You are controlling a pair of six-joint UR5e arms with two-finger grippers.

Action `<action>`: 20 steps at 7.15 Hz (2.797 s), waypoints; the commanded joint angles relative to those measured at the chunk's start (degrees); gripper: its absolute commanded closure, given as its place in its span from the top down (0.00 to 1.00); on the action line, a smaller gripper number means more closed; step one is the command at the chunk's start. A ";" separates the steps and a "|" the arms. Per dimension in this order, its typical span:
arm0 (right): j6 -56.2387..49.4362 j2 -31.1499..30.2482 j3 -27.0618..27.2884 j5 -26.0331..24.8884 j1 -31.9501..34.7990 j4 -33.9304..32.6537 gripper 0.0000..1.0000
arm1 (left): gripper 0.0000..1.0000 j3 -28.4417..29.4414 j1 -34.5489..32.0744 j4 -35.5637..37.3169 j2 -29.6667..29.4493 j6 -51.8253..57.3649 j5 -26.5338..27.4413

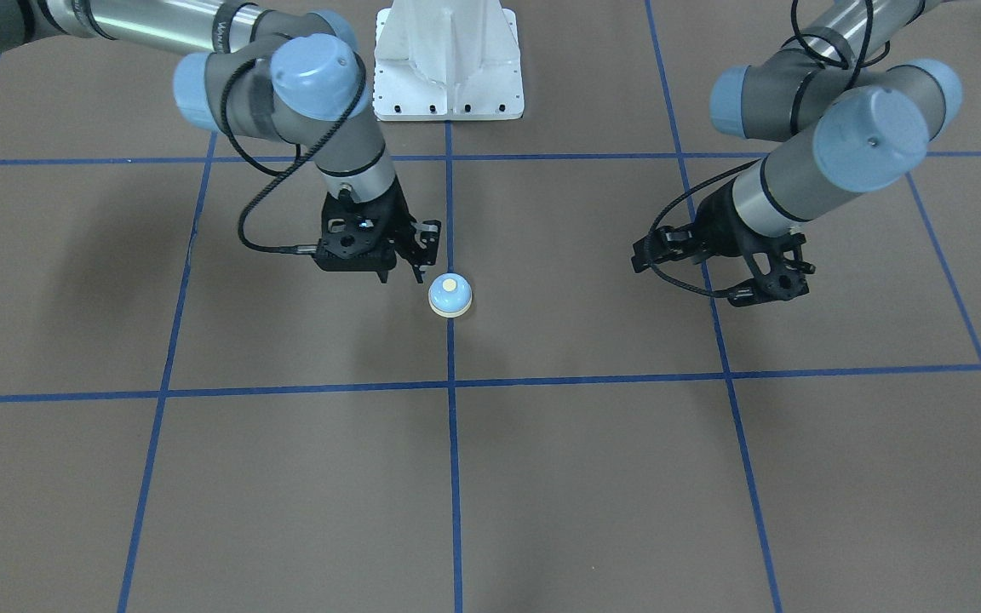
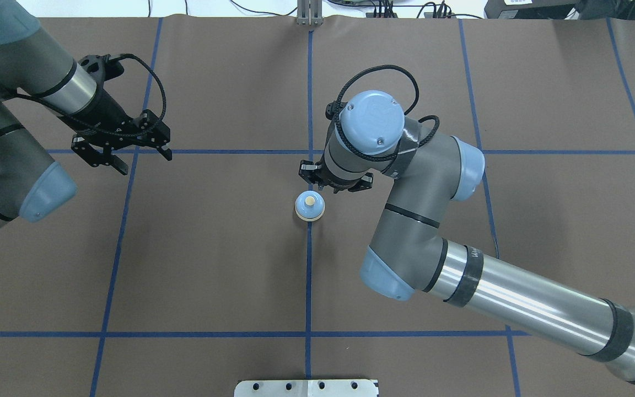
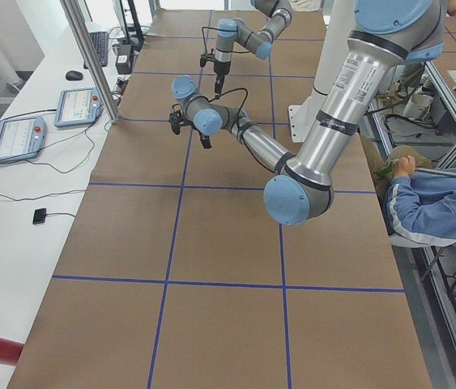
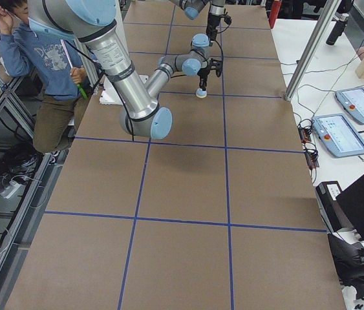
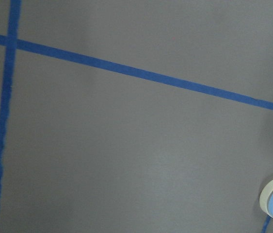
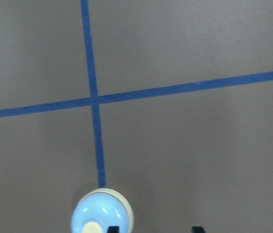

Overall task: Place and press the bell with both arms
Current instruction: 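Lower the right gripper onto the bell's top button and press down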

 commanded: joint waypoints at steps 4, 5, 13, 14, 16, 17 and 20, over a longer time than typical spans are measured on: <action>0.72 1.18 -2.96 -0.40 -3.26 0.16 0.00 | 0.95 -1.85 -0.21 0.00 1.94 0.39 -0.02; 0.55 1.61 -3.76 -0.40 -3.36 0.42 0.00 | 0.95 -1.85 -0.13 0.00 1.94 0.39 -0.02; -0.24 1.00 -2.53 -0.31 -3.18 0.25 0.00 | 0.95 -2.29 -0.04 0.00 2.03 0.21 0.16; -0.24 1.35 -3.23 -0.40 -3.18 0.33 0.00 | 0.95 -2.29 0.05 0.00 2.03 0.12 0.16; -0.24 1.70 -4.20 -1.45 -3.18 0.60 0.00 | 0.95 -2.29 0.05 0.00 2.03 0.03 0.25; -0.24 2.40 -4.47 -1.63 -3.18 0.60 0.00 | 0.95 -2.29 0.22 0.00 2.03 0.03 0.34; -0.24 2.58 -4.82 -1.72 -2.83 0.69 0.00 | 0.95 -2.37 0.23 0.00 2.03 -0.05 0.34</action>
